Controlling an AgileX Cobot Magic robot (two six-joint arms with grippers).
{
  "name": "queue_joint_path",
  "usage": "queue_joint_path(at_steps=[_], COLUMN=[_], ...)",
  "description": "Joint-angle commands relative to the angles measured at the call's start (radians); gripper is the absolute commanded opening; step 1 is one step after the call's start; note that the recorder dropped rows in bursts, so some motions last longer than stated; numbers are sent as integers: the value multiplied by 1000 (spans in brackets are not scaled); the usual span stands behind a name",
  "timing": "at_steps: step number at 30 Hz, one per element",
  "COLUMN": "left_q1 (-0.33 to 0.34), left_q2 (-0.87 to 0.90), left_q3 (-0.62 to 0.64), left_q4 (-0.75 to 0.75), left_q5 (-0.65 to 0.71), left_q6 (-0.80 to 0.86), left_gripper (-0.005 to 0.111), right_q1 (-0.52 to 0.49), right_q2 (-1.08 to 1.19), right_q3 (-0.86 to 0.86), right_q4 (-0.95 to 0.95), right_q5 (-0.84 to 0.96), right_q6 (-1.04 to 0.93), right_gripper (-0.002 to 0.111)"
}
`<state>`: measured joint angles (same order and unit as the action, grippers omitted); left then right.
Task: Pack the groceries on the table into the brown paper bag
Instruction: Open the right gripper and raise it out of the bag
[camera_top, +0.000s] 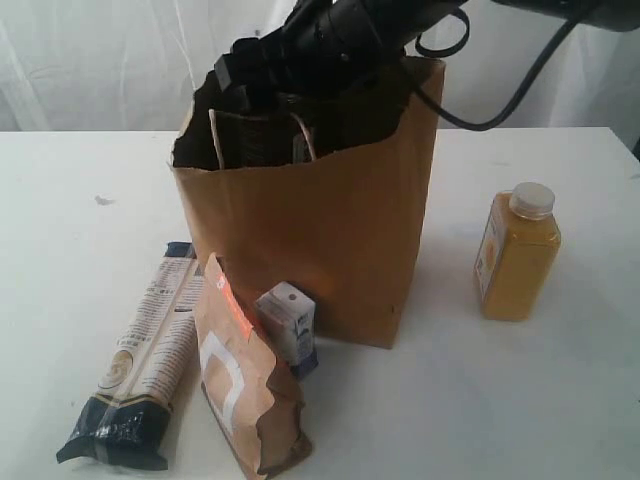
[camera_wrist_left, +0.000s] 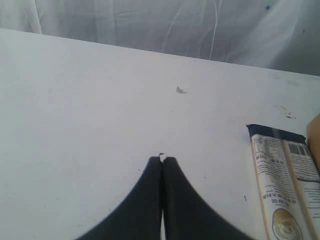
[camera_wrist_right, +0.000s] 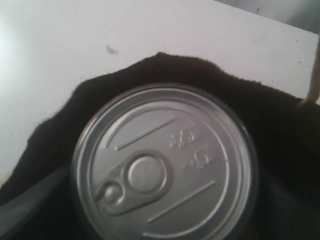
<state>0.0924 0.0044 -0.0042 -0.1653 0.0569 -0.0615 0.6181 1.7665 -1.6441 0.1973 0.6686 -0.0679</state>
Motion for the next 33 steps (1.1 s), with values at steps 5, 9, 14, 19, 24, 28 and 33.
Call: queue_joint_path(at_steps=[5,9,14,19,24,28,33], left_q1=[-7,-7,-7,-7,-7,-7,-7], left_q2=[-4,-4,-4,-4,-4,-4,-4], left_q3=[4,4,4,4,4,4,4], left_q4=[-1,-1,-1,-1,-1,-1,-1], left_q5=[-3,-3,-3,-3,-3,-3,-3], left_q6=[-3,-3,-3,-3,-3,-3,-3], left_gripper=[0,0,0,0,0,0,0], right_q1=[-1,-1,-1,-1,-1,-1,-1], right_q2=[-3,-33,-95,-107,-109,-109,-109], right_q3=[-12,-12,-12,-12,-12,-12,-12], right_q4=[10,10,8,-2,-51,-83,-83], right_q5=[53,52,14,42,40,53,66], right_q6=[-49,-63,-63,-64,-67,-67,-67], right_gripper=[8,58,66,76,87,95,95])
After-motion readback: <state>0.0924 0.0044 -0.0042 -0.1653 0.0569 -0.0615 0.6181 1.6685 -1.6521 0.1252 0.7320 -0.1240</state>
